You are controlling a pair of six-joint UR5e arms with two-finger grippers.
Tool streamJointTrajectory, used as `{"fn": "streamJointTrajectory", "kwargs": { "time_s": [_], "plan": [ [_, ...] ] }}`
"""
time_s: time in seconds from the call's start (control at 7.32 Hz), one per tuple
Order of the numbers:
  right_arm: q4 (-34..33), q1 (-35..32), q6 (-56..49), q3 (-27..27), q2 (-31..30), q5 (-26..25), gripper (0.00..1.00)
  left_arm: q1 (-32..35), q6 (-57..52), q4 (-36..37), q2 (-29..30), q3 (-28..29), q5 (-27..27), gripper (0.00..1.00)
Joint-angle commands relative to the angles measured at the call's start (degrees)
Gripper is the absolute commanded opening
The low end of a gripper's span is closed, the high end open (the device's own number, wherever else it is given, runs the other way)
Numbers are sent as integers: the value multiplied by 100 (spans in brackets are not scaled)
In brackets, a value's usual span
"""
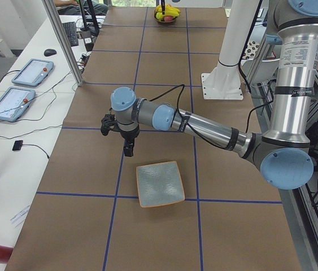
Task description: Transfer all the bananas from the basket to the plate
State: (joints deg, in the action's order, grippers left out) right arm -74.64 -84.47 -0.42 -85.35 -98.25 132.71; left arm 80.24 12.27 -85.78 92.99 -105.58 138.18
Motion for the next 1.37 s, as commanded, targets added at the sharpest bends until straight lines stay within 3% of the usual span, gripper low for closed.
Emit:
{"fn": "streamJointTrajectory", "kwargs": {
  "time_s": [0.0,0.41,1.23],
  "plan": [
    [-7,0,15,53,43,1,0,0,3,0,0,-7,7,100],
    [-42,-61,209,-42,148,650,0,9,3,0,0,-16,7,100],
    [-445,-483,217,-516,375,668,0,0,238,-26,104,-16,16,100]
  ]
}}
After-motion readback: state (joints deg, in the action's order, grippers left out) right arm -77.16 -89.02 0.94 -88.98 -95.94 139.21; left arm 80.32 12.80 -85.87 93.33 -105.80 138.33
